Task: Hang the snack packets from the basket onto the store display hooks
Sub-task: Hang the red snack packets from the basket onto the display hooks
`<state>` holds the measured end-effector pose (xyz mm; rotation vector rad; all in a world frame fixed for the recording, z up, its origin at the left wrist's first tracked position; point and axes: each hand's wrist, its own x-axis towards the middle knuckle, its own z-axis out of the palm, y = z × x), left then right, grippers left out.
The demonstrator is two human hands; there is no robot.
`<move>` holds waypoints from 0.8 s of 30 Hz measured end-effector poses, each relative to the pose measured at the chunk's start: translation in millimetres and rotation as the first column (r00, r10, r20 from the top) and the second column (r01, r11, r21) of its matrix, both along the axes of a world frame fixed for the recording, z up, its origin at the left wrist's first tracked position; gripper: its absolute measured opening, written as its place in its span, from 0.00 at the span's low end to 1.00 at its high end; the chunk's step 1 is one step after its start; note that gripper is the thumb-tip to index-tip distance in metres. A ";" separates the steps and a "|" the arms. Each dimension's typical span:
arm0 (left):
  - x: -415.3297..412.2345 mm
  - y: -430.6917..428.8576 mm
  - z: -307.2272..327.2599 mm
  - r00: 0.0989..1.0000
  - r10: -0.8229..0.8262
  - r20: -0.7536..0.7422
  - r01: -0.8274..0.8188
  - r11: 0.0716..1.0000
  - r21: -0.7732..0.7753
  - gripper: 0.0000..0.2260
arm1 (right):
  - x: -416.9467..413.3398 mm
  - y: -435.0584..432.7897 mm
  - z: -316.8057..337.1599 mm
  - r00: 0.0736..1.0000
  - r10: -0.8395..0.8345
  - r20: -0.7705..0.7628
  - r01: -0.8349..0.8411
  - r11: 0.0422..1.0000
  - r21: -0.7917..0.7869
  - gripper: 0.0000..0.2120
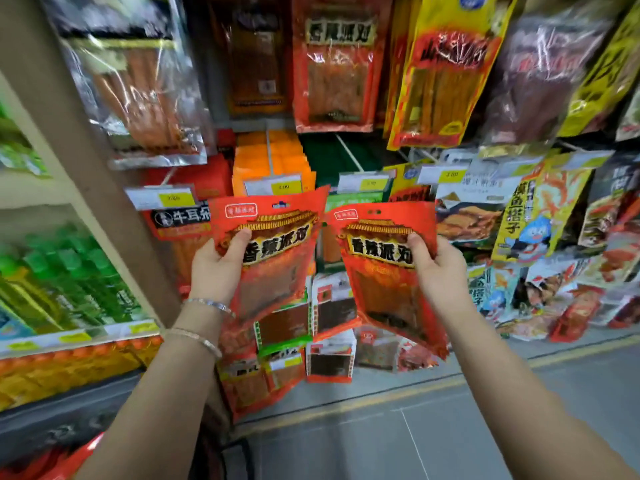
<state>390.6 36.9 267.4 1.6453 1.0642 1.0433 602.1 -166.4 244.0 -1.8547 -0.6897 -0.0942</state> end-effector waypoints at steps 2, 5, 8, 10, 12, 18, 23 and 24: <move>1.2 17.6 21.9 1.000 0.019 0.019 -0.020 0.998 0.053 0.13 | 12.9 15.9 25.0 1.000 0.001 0.027 -0.002 0.998 0.064 0.18; 5.8 35.0 52.6 0.994 0.017 0.107 -0.029 0.994 0.107 0.12 | 28.5 36.8 62.4 0.999 0.011 0.048 -0.018 0.990 0.143 0.17; 16.0 46.2 77.3 0.984 0.022 0.175 -0.052 0.984 0.171 0.10 | 40.5 56.8 97.2 0.994 0.045 0.100 -0.065 0.975 0.212 0.13; 24.3 53.9 88.9 0.976 0.047 0.212 -0.093 0.973 0.211 0.09 | 49.3 70.2 116.8 0.989 0.070 0.129 -0.102 0.960 0.261 0.12; 32.6 61.9 98.6 0.962 0.068 0.263 -0.128 0.967 0.222 0.11 | 60.4 82.7 135.8 0.989 0.072 0.131 -0.110 0.944 0.310 0.11; 62.3 80.5 118.8 0.962 0.007 0.273 -0.077 0.966 0.249 0.07 | 90.3 119.7 186.8 0.989 0.104 0.105 -0.140 0.880 0.454 0.08; 83.2 87.2 121.4 0.967 0.058 0.248 -0.123 0.958 0.258 0.11 | 112.7 141.4 215.9 0.987 0.139 0.077 -0.159 0.847 0.507 0.07; 85.2 88.8 121.6 0.965 0.070 0.253 -0.135 0.959 0.249 0.11 | 115.8 143.7 221.2 0.985 0.156 0.078 -0.174 0.839 0.515 0.06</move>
